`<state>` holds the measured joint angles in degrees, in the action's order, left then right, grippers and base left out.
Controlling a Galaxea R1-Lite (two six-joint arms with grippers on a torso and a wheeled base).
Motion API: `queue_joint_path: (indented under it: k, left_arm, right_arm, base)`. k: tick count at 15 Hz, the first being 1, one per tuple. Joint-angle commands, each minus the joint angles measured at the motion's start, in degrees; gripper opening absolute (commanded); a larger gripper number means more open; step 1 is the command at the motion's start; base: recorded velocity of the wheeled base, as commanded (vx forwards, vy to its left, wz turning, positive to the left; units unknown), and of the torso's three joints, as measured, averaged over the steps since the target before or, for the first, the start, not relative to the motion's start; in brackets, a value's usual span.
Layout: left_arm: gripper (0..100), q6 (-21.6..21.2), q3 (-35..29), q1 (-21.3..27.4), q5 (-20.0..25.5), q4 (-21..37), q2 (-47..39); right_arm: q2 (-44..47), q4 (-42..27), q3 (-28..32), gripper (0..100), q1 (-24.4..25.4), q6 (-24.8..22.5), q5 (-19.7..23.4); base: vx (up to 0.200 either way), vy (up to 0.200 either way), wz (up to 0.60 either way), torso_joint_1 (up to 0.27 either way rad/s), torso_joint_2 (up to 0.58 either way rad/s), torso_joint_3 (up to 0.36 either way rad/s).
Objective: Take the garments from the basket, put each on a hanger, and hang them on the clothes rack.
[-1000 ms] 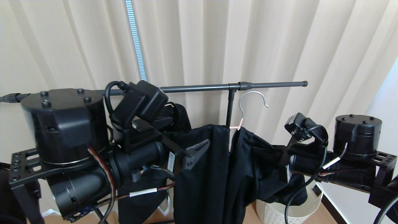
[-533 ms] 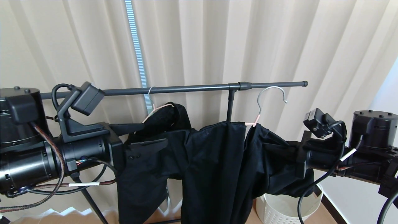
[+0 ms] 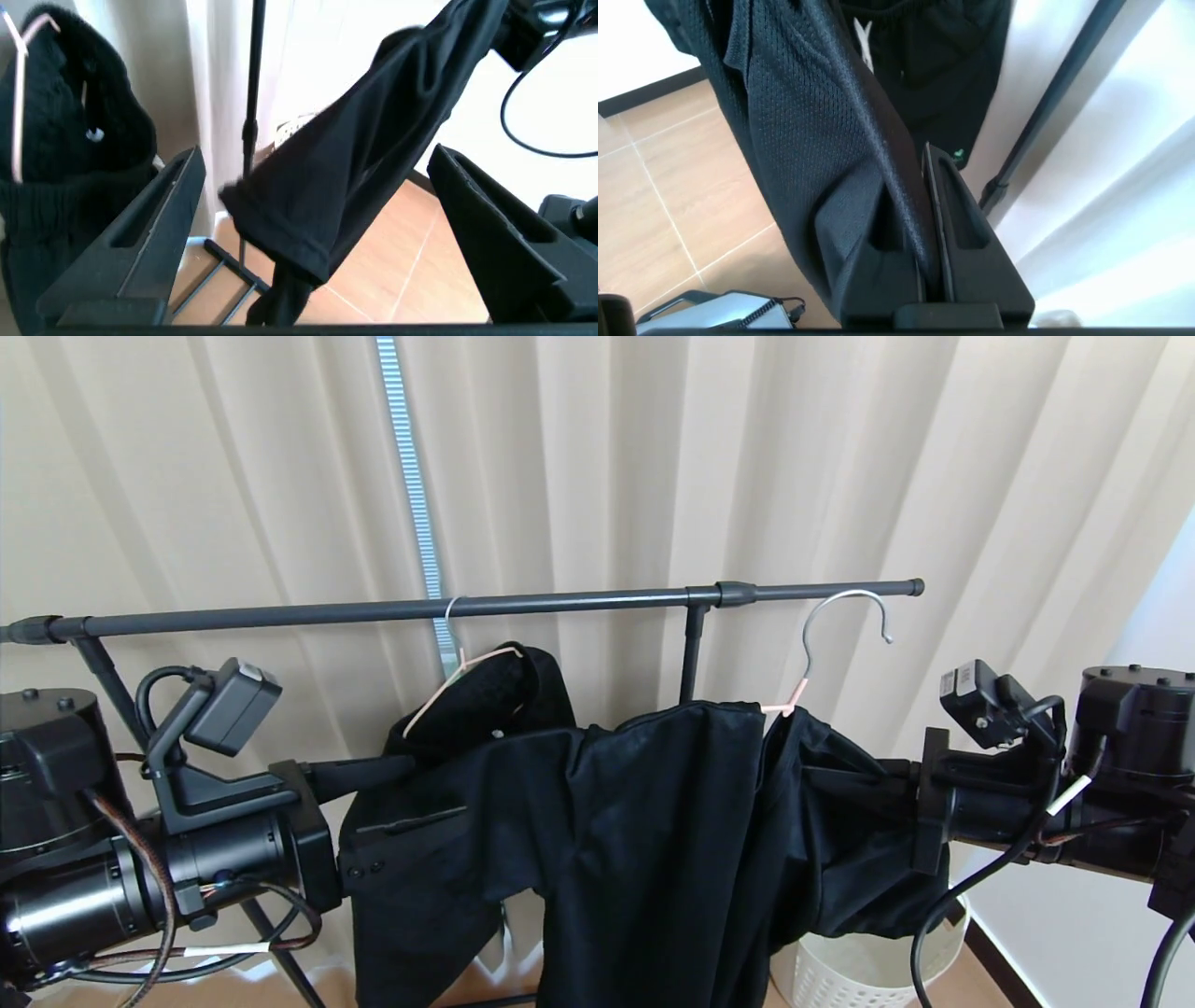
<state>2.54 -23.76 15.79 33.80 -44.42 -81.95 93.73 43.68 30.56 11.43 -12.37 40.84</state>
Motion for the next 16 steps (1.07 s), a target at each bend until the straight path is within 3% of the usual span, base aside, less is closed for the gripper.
queue_joint_path:
  k: [1, 7, 8, 16]
  left_arm:
    - [100, -0.07, 0.64, 0.82, 0.03, -0.05, -2.08]
    - [100, 0.10, 0.91, 1.53, -0.14, -1.90, -7.09]
    - [0, 0.10, 1.00, 1.62, -0.14, -2.42, -7.09]
    - [0, -0.25, 1.35, -1.20, -0.23, -3.83, -4.54]
  right_arm:
    - [-0.48, 0.00, 0.02, 0, -0.10, -0.02, 0.12]
    - [-1.10, 0.00, -0.33, 0, -0.10, -0.02, 0.12]
    - [-1.18, 0.00, -0.33, 0, -0.01, -0.02, 0.12]
    - [-1.54, 0.09, 0.64, 0, -2.91, -0.02, 0.12]
  base:
    - [0.000, 0.000, 0.00, 0.000, 0.00, 0.000]
    - [0.000, 0.000, 0.00, 0.000, 0.00, 0.000]
    - [0.000, 0.000, 0.00, 0.000, 0.00, 0.000]
    - [0.000, 0.000, 0.00, 0.000, 0.00, 0.000]
